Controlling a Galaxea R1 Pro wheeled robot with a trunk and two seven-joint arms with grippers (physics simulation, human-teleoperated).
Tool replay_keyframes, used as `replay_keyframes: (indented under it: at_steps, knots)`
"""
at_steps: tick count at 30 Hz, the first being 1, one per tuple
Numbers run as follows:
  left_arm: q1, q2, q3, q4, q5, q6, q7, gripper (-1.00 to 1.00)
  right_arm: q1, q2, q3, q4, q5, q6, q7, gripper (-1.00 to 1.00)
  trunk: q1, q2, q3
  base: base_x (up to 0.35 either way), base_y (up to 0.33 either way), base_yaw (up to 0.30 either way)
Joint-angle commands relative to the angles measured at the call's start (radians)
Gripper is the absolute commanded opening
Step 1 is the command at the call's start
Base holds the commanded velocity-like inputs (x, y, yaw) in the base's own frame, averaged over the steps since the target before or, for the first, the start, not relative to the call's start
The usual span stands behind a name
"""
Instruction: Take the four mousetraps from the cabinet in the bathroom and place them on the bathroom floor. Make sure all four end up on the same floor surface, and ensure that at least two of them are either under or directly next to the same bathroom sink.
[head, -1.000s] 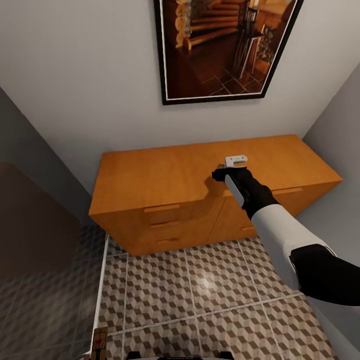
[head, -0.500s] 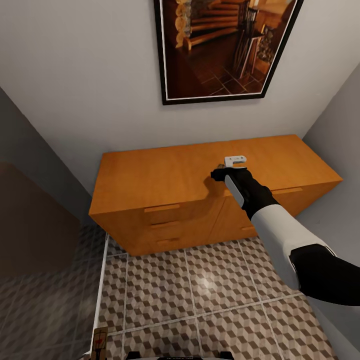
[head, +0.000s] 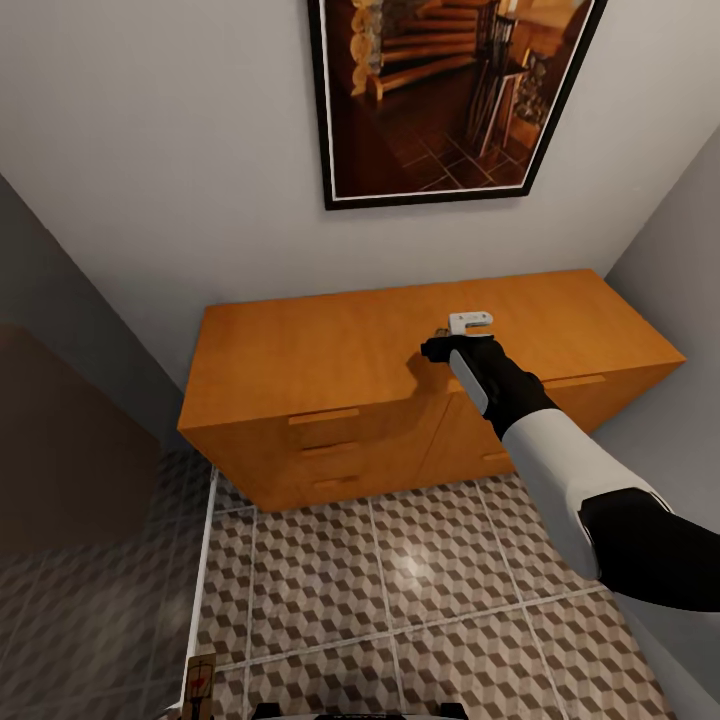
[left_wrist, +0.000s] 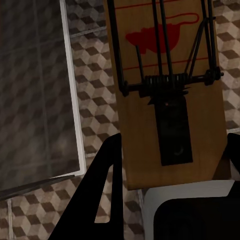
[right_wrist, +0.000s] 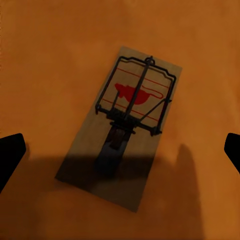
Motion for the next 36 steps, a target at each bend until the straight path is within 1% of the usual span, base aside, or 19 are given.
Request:
replay_keyframes:
  at_steps: [1,7,9,14,18,22,28,36]
  knots:
    - [-0.001,-0.001,-0.008,0.003,-0.005,-0.004,0.013,-1.00,-0.001,-0.001,0.005,-0.001,-0.011,0.003,-0.009,1.00,0.001,-0.002,-0.001,0.000,0.000,0.000]
    - [-0.001,-0.001,-0.008,0.003,-0.005,-0.004,0.013,-1.00,0.000,-0.001,0.005,-0.001,-0.013,0.003,-0.006,1.00,0.001,-0.002,-0.001,0.000,0.000,0.000]
    - [-0.001,-0.001,-0.008,0.003,-0.005,-0.004,0.013,-1.00,0.000,-0.002,0.005,0.000,-0.013,0.003,0.004,1.00,0.001,-0.002,-0.001,0.000,0.000,0.000]
    - [-0.001,-0.001,-0.008,0.003,-0.005,-0.004,0.013,-1.00,0.000,-0.003,0.005,0.000,-0.014,0.003,0.059,1.00,0.001,-0.002,-0.001,0.000,0.000,0.000]
    - [-0.001,-0.001,-0.008,0.003,-0.005,-0.004,0.013,-1.00,0.001,-0.005,0.005,0.012,-0.015,0.003,0.080,1.00,0.001,-0.002,-0.001,0.000,0.000,0.000]
    - [-0.001,-0.001,-0.008,0.003,-0.005,-0.004,0.013,-1.00,0.001,-0.005,0.005,0.029,-0.016,-0.003,0.087,1.00,0.001,-0.002,-0.001,0.000,0.000,0.000]
    - [-0.001,-0.001,-0.008,0.003,-0.005,-0.004,0.013,-1.00,0.002,-0.005,0.005,0.042,-0.016,-0.043,0.090,1.00,0.001,-0.002,-0.001,0.000,0.000,0.000]
    - [-0.001,-0.001,-0.008,0.003,-0.005,-0.004,0.013,-1.00,0.002,-0.008,0.005,0.044,-0.015,-0.056,0.091,1.00,0.001,-0.002,-0.001,0.000,0.000,0.000]
